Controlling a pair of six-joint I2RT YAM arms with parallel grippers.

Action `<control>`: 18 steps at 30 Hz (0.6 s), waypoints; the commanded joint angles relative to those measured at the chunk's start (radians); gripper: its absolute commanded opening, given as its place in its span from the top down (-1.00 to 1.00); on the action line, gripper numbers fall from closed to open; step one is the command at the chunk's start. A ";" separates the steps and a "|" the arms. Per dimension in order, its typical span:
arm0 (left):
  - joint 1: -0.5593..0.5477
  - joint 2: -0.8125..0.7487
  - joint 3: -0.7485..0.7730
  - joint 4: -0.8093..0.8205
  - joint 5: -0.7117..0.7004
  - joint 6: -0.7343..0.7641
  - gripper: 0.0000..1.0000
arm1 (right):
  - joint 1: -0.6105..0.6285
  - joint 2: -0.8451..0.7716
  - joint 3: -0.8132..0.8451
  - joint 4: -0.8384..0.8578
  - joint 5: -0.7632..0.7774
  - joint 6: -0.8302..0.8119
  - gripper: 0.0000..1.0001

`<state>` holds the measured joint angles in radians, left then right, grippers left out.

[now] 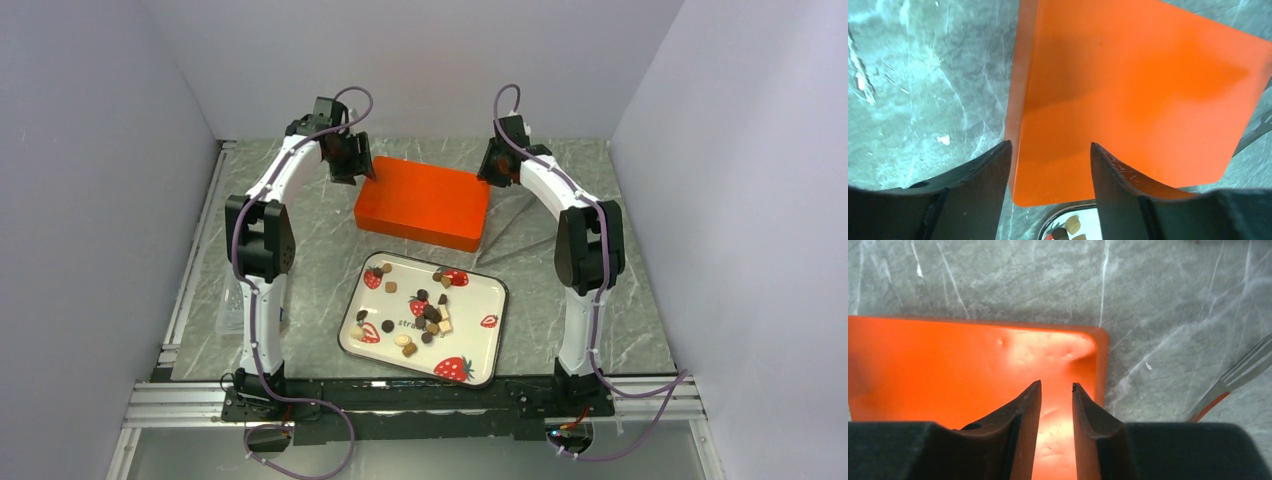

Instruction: Pack the chocolate

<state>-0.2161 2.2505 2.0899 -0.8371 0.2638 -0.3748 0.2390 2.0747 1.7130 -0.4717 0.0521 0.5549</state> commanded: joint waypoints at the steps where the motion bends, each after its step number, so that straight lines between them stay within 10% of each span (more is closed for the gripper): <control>1: -0.005 -0.106 0.048 0.029 -0.015 0.049 -0.37 | -0.001 -0.097 0.069 -0.044 -0.023 -0.015 0.20; 6: -0.028 -0.298 -0.081 0.084 -0.049 0.076 -0.96 | -0.001 -0.208 0.025 -0.032 -0.069 -0.014 -0.46; 10: -0.055 -0.479 -0.245 0.149 -0.081 0.087 -0.99 | 0.007 -0.333 -0.056 -0.008 -0.094 -0.009 -0.95; 18: -0.091 -0.869 -0.606 0.240 -0.134 0.104 -0.99 | 0.037 -0.630 -0.277 0.034 -0.081 0.001 -0.99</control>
<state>-0.3004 1.5208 1.6062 -0.6556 0.1753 -0.3019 0.2661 1.5711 1.5345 -0.4740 -0.0292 0.5499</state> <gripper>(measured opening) 0.994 0.994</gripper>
